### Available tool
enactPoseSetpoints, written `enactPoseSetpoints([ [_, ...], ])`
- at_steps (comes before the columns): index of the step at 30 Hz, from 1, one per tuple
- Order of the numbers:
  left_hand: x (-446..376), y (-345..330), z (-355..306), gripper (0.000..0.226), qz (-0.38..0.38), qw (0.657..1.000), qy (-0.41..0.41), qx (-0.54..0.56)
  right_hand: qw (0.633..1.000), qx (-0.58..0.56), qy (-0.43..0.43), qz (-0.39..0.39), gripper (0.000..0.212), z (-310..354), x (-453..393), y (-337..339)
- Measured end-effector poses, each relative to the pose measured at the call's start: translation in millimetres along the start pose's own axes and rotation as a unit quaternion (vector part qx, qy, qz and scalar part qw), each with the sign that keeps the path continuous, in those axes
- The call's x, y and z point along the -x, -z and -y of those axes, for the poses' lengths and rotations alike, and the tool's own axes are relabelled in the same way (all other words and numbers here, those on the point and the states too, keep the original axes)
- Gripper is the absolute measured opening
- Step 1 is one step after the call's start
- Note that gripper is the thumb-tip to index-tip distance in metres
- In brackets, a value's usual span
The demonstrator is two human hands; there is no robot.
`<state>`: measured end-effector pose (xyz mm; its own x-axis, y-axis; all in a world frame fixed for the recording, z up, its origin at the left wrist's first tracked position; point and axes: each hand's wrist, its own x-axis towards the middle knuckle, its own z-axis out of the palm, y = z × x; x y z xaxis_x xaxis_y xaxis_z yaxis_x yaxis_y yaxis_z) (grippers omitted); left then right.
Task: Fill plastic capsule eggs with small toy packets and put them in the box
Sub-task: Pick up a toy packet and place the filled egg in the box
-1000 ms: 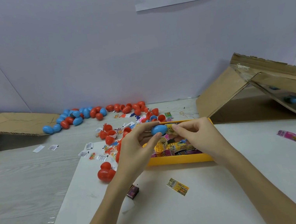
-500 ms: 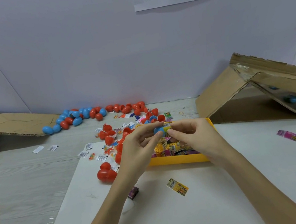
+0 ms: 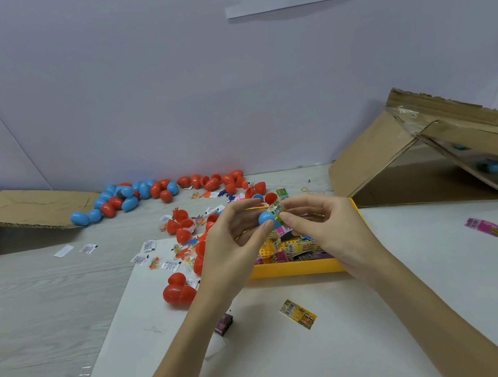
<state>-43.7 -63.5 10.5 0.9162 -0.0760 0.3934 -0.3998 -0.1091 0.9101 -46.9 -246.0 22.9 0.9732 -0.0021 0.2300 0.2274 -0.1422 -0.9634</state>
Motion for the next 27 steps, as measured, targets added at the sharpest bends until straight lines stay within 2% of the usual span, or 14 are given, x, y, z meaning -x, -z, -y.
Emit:
enactPoseSetpoints([
  [5, 2, 1, 2, 0.029, -0.014, 1.000, -0.024, -0.010, 1.000, 0.007, -0.008, 0.010, 0.022, 2, 1, 0],
  [8, 3, -1, 2, 0.034, -0.018, 0.999, -0.042, -0.018, 0.996, -0.070, -0.046, 0.015, 0.021, 4, 3, -3],
  [11, 6, -4, 2, 0.047, -0.009, 0.995, -0.084, -0.049, 0.975, -0.185, -0.119, 0.028, 0.031, 7, 4, -3],
  [14, 5, -5, 4, 0.043, -0.025, 0.977, -0.151, -0.150, 0.944, -0.271, -0.175, 0.068, 0.034, 10, 5, -3],
  [16, 4, -5, 5, 0.043, -0.030, 0.972, -0.160, -0.169, 0.915, -0.335, -0.210, 0.079, 0.035, 13, 5, -3],
  [18, 4, -5, 6, 0.045, -0.027, 0.972, -0.159, -0.171, 0.906, -0.352, -0.223, 0.078, 0.036, 14, 5, -5],
  [23, 6, -7, 6, 0.046, 0.007, 0.975, -0.159, -0.158, 0.910, -0.347, -0.217, 0.061, 0.038, 11, 7, -11],
  [27, 6, -8, 7, 0.043, 0.015, 0.976, -0.164, -0.146, 0.872, -0.406, -0.264, 0.065, 0.032, 10, 8, -17],
])
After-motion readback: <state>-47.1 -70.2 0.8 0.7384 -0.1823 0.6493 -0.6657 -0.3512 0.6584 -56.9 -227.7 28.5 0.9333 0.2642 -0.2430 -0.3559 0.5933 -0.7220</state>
